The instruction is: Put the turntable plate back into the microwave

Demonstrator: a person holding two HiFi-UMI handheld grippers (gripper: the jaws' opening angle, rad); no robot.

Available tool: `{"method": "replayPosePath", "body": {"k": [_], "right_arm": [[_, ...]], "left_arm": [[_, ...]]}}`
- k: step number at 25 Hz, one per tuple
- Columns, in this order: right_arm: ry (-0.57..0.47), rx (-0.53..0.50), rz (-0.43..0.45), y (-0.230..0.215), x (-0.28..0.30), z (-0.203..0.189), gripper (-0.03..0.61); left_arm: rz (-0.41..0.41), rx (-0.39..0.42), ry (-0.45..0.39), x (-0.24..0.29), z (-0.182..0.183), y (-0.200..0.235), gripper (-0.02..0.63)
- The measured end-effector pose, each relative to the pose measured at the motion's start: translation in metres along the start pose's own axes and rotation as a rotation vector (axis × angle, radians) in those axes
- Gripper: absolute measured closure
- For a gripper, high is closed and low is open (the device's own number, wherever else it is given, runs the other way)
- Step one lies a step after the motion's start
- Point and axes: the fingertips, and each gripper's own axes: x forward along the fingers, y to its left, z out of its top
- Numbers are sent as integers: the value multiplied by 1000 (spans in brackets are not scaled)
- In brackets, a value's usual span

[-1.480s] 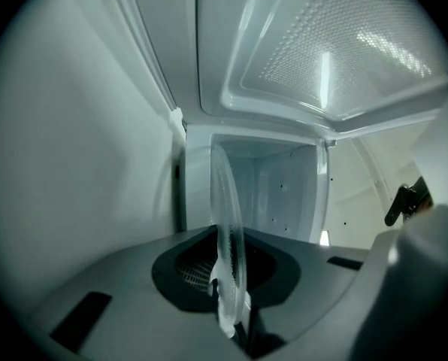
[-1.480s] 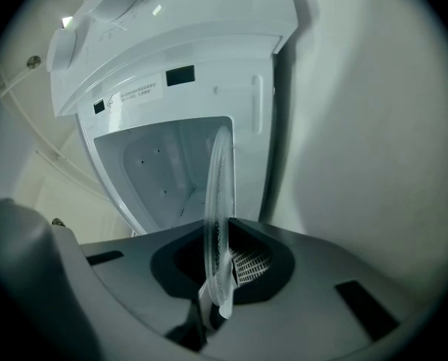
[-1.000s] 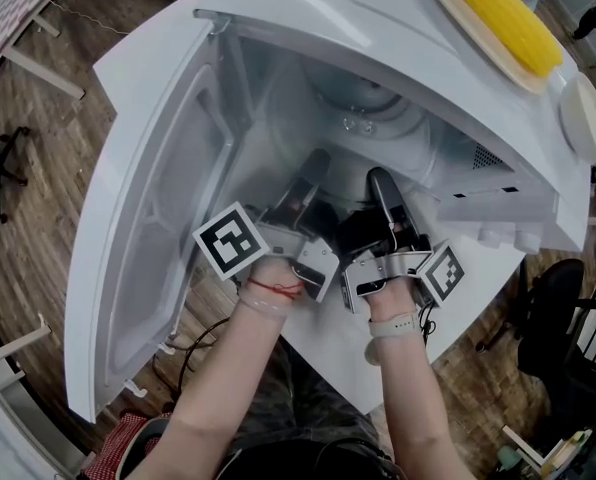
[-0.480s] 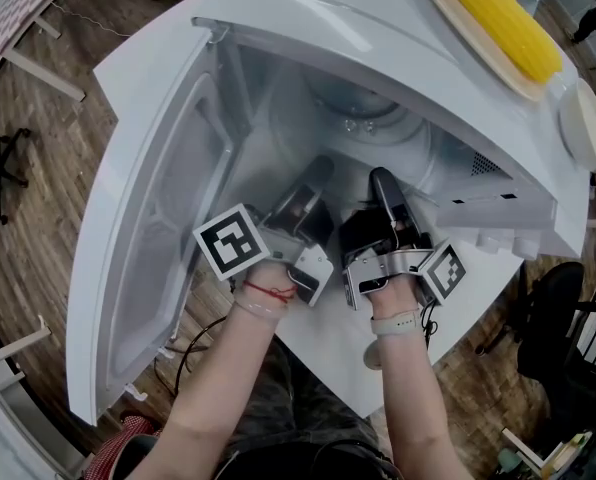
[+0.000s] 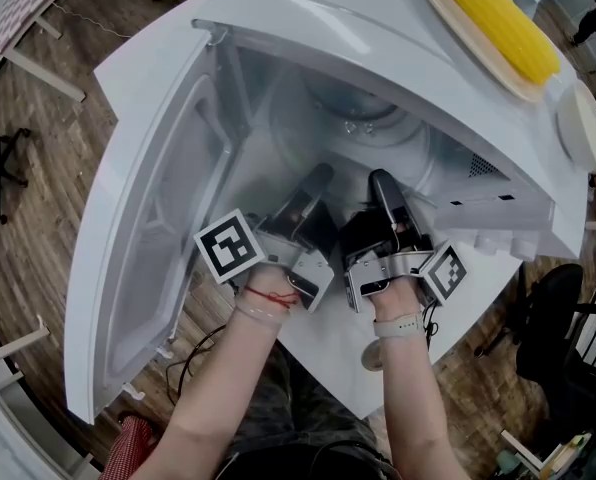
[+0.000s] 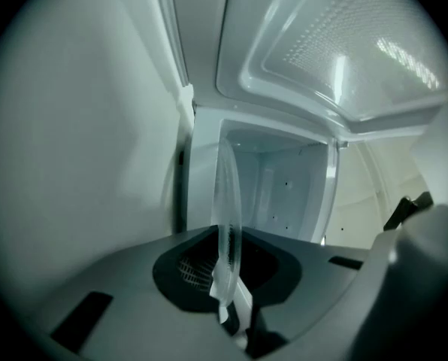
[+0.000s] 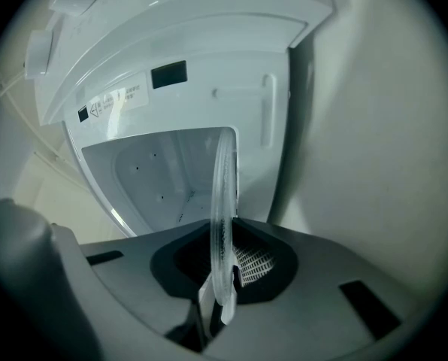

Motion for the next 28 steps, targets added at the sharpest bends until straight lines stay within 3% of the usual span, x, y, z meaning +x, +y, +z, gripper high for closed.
{"method": "replayPosePath", "body": {"k": [18,28], "right_arm": [[104,-39,-2,0,-15,-18,532],[65,-27,1,-1,-12,-9,532]], "left_arm": [[11,30,15,16,9,5,569],[-18,48,47,20,5,1,569]]}}
